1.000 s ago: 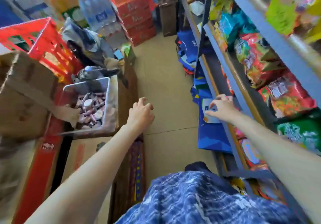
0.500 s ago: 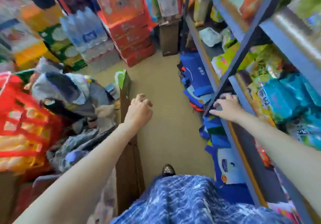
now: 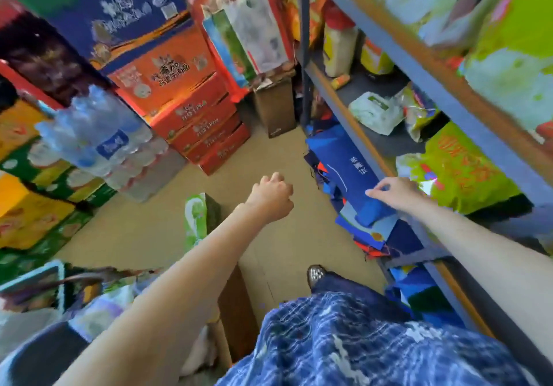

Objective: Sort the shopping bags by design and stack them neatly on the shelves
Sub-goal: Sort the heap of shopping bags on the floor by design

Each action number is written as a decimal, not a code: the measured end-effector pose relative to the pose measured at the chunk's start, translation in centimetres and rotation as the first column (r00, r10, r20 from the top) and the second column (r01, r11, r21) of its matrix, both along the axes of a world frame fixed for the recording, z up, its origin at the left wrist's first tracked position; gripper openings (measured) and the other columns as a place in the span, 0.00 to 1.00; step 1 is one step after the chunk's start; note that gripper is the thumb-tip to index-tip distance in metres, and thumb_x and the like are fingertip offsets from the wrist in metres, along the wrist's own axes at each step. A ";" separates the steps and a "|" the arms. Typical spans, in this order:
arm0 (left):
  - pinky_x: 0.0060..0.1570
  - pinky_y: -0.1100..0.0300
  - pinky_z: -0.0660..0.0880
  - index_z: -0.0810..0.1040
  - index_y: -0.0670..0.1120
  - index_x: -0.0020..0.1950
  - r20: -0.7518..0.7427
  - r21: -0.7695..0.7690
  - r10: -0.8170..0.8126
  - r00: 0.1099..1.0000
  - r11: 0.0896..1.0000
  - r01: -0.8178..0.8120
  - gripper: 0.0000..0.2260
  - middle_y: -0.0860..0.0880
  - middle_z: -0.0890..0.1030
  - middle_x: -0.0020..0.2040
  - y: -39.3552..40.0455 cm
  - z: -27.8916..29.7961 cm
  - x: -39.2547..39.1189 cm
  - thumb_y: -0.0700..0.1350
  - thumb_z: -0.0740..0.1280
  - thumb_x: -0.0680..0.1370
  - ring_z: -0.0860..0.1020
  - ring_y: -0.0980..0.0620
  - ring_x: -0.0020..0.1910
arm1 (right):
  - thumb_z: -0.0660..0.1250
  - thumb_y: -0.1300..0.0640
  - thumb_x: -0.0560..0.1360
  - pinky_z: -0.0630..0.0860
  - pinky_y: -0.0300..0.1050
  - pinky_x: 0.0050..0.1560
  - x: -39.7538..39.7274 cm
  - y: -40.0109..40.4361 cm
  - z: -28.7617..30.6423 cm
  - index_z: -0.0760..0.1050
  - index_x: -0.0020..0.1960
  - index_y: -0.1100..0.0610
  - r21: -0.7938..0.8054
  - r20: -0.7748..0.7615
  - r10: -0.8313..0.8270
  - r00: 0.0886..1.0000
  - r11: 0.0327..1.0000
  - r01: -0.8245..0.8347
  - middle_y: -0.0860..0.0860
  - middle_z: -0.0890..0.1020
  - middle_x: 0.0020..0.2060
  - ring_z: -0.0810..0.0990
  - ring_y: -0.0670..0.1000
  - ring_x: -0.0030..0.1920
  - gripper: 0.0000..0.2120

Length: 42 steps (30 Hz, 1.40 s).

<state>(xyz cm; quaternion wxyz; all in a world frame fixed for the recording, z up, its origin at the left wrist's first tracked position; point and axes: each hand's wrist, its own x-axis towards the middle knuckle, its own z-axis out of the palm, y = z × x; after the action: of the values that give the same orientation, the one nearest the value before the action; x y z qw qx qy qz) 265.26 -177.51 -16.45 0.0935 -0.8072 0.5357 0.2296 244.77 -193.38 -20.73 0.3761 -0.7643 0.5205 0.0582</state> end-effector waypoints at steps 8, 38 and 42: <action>0.63 0.48 0.69 0.72 0.46 0.66 -0.018 0.160 -0.095 0.995 0.982 0.097 0.16 0.44 0.66 0.67 -10.0 -3.1 19.5 0.45 0.60 0.78 0.68 0.41 0.64 | 0.69 0.45 0.72 0.68 0.47 0.56 15.6 -8.6 -1.2 0.76 0.48 0.48 -0.191 -0.017 0.016 1.000 0.981 -0.019 0.53 0.76 0.56 0.72 0.56 0.60 0.09; 0.63 0.48 0.64 0.68 0.48 0.69 -0.079 0.061 -0.866 0.494 0.490 0.869 0.18 0.46 0.59 0.72 -42.1 -37.7 33.3 0.45 0.61 0.78 0.59 0.43 0.70 | 0.70 0.50 0.71 0.59 0.52 0.65 33.7 -11.3 -36.4 0.67 0.68 0.61 -0.252 -0.040 -0.998 0.049 0.057 0.966 0.66 0.59 0.69 0.62 0.66 0.66 0.30; 0.64 0.47 0.62 0.65 0.49 0.70 0.046 -0.007 -0.908 0.416 0.416 0.909 0.21 0.45 0.56 0.74 -43.5 -48.1 33.3 0.46 0.62 0.78 0.59 0.41 0.71 | 0.72 0.52 0.70 0.57 0.54 0.67 34.4 -14.4 -47.1 0.65 0.71 0.57 -0.300 -0.062 -0.945 0.320 0.324 0.897 0.64 0.57 0.72 0.61 0.65 0.69 0.33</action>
<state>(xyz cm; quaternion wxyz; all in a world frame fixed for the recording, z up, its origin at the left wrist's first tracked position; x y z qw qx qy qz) 298.54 -220.98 -64.52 0.1995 -0.3953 0.8885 0.1204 279.14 -207.75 -67.86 0.1966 -0.3512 0.9052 -0.1364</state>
